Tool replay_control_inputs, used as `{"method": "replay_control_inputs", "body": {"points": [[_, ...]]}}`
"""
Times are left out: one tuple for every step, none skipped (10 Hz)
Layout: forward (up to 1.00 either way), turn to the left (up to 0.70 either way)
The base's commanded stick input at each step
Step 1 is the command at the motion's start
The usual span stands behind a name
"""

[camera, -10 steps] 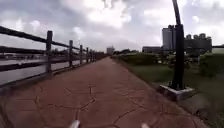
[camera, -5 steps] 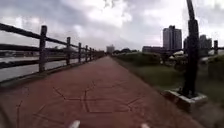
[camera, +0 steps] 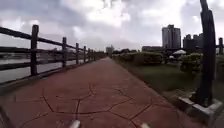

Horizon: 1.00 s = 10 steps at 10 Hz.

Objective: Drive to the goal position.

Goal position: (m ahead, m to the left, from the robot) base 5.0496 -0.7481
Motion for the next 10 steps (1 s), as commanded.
{"method": "replay_control_inputs", "body": {"points": [[0.7,0.0],[0.7,0.0],[0.7,0.0],[0.7,0.0],[0.7,0.0],[0.7,0.3],[0.7,0.35],[0.7,0.15],[0.7,0.0],[0.7,0.0]]}}
